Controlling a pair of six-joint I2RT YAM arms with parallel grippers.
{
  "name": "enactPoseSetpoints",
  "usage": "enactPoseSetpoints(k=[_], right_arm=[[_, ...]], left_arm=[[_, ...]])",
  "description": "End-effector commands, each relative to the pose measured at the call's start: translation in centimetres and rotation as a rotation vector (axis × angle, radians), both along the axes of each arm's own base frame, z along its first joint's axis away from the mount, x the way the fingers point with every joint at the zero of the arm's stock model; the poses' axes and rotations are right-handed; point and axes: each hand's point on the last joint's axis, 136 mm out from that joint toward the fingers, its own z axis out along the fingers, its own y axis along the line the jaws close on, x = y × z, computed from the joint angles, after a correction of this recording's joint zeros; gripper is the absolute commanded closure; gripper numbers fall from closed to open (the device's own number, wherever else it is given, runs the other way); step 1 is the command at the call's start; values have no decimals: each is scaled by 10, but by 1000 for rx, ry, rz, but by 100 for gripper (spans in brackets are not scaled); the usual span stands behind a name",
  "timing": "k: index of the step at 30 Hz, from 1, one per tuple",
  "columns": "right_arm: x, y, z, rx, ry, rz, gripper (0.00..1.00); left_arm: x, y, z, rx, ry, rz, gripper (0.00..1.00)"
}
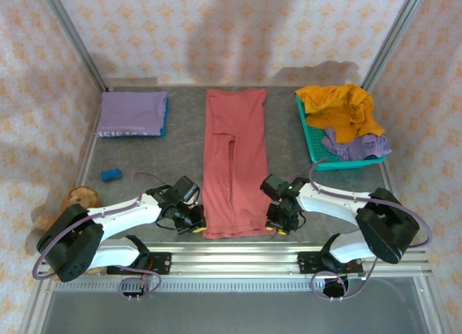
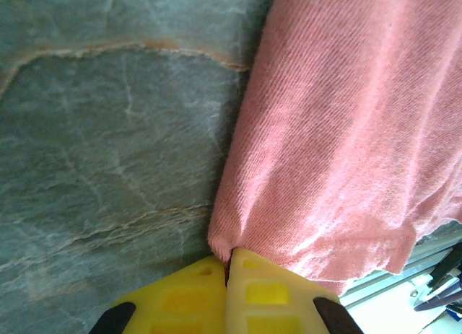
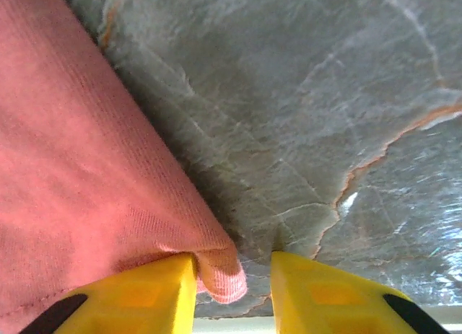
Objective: Fold and stack the t-shirts
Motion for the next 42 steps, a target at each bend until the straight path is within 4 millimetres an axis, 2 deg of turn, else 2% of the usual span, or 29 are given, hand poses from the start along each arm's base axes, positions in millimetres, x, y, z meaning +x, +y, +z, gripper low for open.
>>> enactPoseSetpoints(k=[1,4,9,13,16,19,24,27,30,36,42], right_arm=[[12,0,-2,-33,-35,40,72],[14,1,-2,-33,-41,47,79],[21,3,11,-27,-76,57,97],[33,4,29,-40,-131,76,100],[52,6,43,-39,-192,73,100],[78,8,53,-14,-239,48,100],[134,12,74,-1,-314,51,100],[165,14,82,-12,-351,60,100],[196,11,83,-16,-387,42,100],[259,12,92,-5,-469,-30,100],[300,12,93,26,-503,-49,100]], left_arm=[[4,1,8,22,-26,-7,100],[6,1,11,20,-34,-3,100],[10,-3,21,-5,-53,5,100],[26,-15,36,-40,-95,11,100],[45,-22,50,-58,-119,3,100],[71,-18,63,-37,-130,-10,100],[137,8,87,71,-237,-5,100],[174,15,94,70,-277,18,100],[204,21,95,69,-297,36,100],[251,30,87,84,-298,17,100],[287,42,87,94,-304,21,100]])
